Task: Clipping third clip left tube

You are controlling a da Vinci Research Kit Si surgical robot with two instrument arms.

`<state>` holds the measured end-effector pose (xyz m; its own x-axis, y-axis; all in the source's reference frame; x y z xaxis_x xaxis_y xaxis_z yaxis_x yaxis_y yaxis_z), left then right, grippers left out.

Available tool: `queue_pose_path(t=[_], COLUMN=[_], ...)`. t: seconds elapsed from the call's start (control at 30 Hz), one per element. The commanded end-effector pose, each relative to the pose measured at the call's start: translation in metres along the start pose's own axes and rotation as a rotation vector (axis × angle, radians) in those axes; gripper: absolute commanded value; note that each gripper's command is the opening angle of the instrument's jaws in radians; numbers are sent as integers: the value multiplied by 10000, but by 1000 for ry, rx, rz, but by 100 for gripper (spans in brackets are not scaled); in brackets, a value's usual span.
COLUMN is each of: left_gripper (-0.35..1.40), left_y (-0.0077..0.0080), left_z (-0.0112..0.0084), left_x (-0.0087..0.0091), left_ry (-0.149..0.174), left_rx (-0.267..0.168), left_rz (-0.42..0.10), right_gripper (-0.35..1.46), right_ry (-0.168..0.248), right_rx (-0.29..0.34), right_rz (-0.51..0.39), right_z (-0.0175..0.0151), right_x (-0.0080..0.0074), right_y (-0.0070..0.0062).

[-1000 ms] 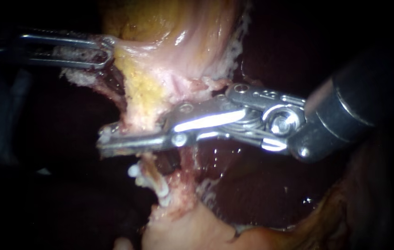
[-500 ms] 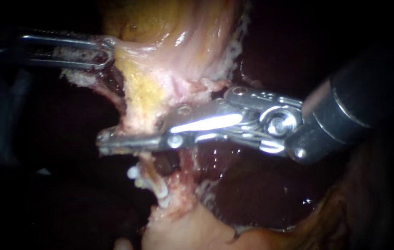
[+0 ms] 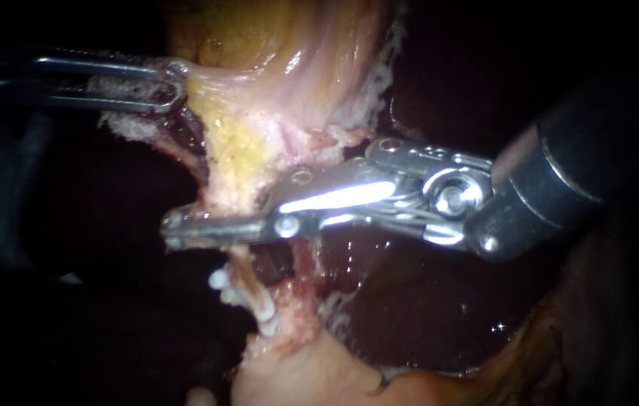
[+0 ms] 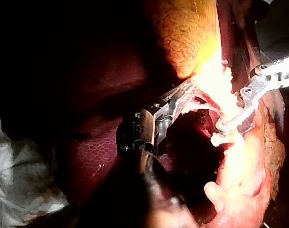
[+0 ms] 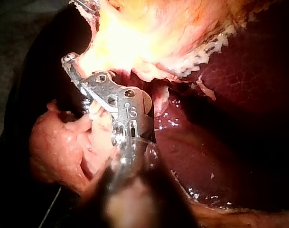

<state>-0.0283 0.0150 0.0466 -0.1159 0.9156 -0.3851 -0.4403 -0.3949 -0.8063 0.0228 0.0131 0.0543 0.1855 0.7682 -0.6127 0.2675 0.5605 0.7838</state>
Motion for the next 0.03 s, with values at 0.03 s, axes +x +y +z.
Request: queue_pose_path(t=[0.03], left_gripper=[-35], left_y=[0], left_z=[0], left_x=[0], left_ry=[0], left_rx=[0], left_rz=[0], right_gripper=[-35], right_ry=[0], right_rx=[0], right_rz=[0], right_z=[0], right_x=[0], right_y=[0])
